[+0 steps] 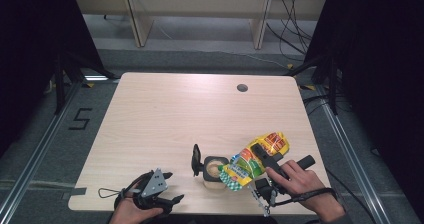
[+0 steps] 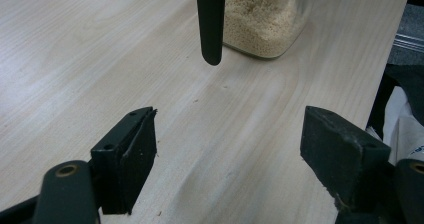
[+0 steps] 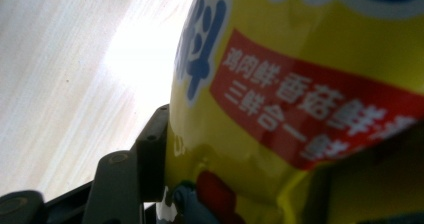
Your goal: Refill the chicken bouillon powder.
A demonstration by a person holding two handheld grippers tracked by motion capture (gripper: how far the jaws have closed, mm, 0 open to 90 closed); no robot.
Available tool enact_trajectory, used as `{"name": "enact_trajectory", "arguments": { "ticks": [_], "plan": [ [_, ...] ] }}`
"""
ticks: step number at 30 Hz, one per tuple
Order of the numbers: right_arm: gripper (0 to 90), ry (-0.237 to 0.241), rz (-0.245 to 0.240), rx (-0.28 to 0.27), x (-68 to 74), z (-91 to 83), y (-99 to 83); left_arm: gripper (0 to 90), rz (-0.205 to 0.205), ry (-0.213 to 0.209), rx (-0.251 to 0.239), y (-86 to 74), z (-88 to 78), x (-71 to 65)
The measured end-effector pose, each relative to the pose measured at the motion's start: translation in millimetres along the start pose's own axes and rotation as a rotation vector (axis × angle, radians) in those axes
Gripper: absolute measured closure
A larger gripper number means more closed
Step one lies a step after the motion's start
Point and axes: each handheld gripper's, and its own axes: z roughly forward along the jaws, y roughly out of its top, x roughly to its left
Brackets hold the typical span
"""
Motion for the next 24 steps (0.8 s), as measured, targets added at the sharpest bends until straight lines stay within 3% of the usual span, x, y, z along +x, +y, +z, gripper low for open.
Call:
{"name": "enact_trajectory", "arguments": {
  "ticks": [3, 5, 8, 9, 11, 12, 15, 16, 24],
  "plan": [
    [42.3, 0.001, 0.009, -0.007, 1.1, 0.7, -1.5, 22.1, 0.003, 0.003, -0.001, 0.1, -0.2, 0.1],
    [42.4, 0.008, 0.053, -0.021, 3.0, 1.2, -3.0, 22.1, -0.001, 0.002, -0.005, -0.1, 0.2, 0.0],
    [42.4, 0.005, 0.057, -0.033, 1.2, 1.5, -4.3, 22.1, -0.001, -0.005, -0.002, 0.1, 0.4, -0.3],
    [42.4, 0.030, 0.091, -0.038, 2.5, 2.2, -5.3, 22.1, 0.001, -0.006, 0.001, 0.1, 0.3, -0.2],
    [42.4, 0.011, 0.081, -0.059, 0.9, 2.6, -6.2, 22.1, 0.000, -0.007, 0.000, 0.1, 0.3, -0.2],
    [42.4, 0.032, 0.120, -0.059, 3.6, 3.0, -6.8, 22.1, 0.002, -0.006, 0.001, 0.1, 0.2, -0.1],
    [43.0, 0.029, 0.095, -0.071, 3.9, 4.9, -7.8, 22.1, 0.008, 0.002, 0.004, 0.1, 0.1, 0.6],
    [43.0, 0.058, 0.135, -0.075, 6.9, 5.7, -8.6, 22.1, 0.006, 0.004, 0.003, 0.1, 0.1, 0.4],
    [43.1, 0.061, 0.176, -0.094, 6.6, 7.0, -13.6, 22.1, -0.005, -0.002, -0.003, -0.1, 0.0, -0.5]
  ]
}}
